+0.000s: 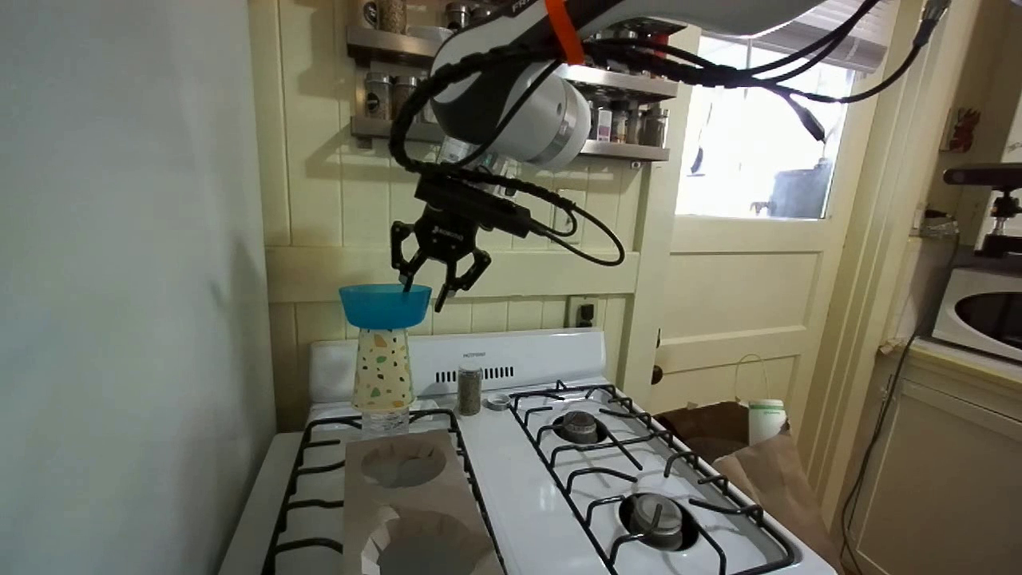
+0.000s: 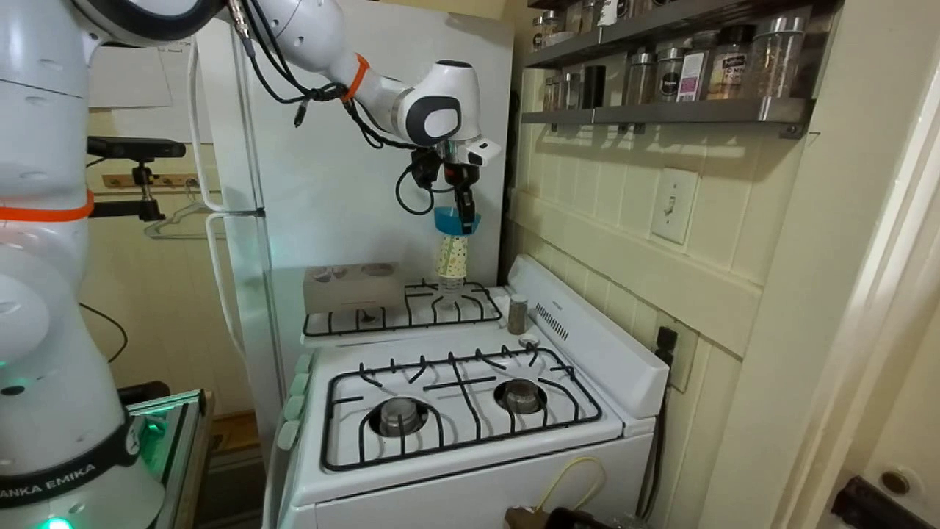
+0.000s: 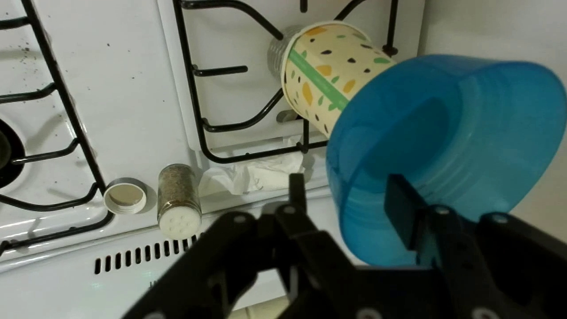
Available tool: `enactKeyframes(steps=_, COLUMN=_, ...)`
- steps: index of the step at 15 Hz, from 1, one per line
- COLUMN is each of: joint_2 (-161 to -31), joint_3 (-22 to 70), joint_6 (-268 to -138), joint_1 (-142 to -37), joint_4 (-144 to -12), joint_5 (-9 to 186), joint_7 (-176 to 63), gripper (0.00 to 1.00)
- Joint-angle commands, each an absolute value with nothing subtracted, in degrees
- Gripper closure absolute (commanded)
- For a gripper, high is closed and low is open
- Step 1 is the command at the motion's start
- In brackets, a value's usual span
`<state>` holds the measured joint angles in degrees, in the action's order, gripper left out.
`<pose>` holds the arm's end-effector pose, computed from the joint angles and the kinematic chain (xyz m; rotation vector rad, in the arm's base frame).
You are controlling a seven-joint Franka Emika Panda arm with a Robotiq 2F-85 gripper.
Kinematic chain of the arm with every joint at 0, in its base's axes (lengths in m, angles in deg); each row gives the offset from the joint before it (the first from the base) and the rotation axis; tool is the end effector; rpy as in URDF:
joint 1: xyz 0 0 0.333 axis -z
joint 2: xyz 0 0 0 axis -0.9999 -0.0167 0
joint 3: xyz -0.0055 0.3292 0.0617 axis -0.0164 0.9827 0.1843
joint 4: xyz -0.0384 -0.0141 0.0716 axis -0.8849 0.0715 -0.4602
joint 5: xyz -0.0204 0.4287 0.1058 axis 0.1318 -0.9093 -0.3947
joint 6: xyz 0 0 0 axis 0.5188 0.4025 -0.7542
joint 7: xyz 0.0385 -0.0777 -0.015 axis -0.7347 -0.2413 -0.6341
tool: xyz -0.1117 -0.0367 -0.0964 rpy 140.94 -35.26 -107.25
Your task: Move the bowl and cup to the right side of the stove
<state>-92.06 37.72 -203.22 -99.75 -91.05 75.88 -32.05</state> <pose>0.6590 0.2488 0.3928 -2.8275 0.3640 -0.2871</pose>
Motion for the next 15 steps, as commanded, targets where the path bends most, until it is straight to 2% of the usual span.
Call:
enactKeyframes(steps=1, joint_2=-93.0, joint_3=36.52, joint_6=-200.57, joint_1=-101.03, joint_4=-88.78, joint_5=76.67, joint_7=-29.92, gripper=0.81)
enactKeyframes(steps=3, joint_2=-92.55, joint_3=36.33, joint_6=-200.15, joint_1=-101.18, joint_4=-88.64, joint_5=76.62, joint_7=-29.62, gripper=0.96)
enactKeyframes(steps=4, joint_2=-92.2, joint_3=36.3, joint_6=-199.95, joint_1=-101.21, joint_4=-88.59, joint_5=76.52, joint_7=-29.46, gripper=1.0)
enactKeyframes(steps=10, joint_2=-85.73, joint_3=35.46, joint_6=-201.7, joint_1=-100.57, joint_4=-93.01, joint_5=76.76, joint_7=-28.04, gripper=0.99)
enactKeyframes(steps=15, joint_2=-77.2, joint_3=31.61, joint_6=-204.35, joint_1=-98.15, joint_4=-105.63, joint_5=90.79, joint_7=-13.39, gripper=0.99)
